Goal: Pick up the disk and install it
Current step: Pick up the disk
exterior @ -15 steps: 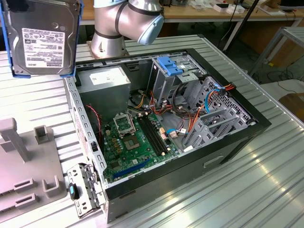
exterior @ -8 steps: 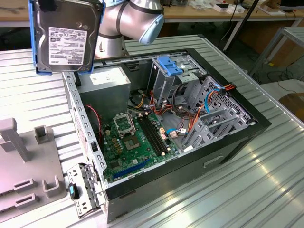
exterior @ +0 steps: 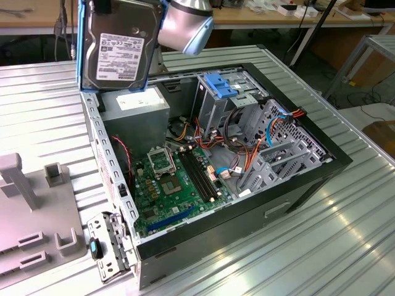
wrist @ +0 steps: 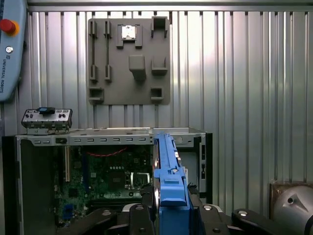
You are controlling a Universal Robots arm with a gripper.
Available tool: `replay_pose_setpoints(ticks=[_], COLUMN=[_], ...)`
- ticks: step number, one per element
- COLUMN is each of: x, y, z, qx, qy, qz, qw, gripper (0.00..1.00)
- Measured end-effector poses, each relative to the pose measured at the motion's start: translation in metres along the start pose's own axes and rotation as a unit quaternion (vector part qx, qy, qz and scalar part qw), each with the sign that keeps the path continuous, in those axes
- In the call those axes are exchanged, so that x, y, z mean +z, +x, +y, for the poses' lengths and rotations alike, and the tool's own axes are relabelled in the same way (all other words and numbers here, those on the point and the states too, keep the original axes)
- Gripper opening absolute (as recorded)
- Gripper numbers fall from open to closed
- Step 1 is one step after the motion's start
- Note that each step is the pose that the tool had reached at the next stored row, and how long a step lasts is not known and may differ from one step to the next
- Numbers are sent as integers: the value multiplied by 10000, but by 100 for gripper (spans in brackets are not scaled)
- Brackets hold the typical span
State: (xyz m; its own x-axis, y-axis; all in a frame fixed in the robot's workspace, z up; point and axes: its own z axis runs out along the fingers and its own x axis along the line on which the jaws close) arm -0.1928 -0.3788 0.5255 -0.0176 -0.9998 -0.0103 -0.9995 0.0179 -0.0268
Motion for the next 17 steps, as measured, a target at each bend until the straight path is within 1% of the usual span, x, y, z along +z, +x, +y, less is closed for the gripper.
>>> replay_pose_setpoints(ticks=[1, 3, 4, 6, 8, 12, 17], x=[1, 4, 4, 5, 6, 9, 15], y=[-1, -2, -1, 6, 17, 60, 163], z=[-33, -131, -160, -202, -230, -303, -434], qx=[0, 0, 0, 0, 0, 0, 0], qy=[0, -2, -3, -4, -5, -7, -14], qz=[0, 0, 0, 0, 0, 1, 2], qw=[10000, 10000, 10000, 10000, 10000, 10000, 10000], gripper=[37, 37, 37, 37, 37, 37, 37])
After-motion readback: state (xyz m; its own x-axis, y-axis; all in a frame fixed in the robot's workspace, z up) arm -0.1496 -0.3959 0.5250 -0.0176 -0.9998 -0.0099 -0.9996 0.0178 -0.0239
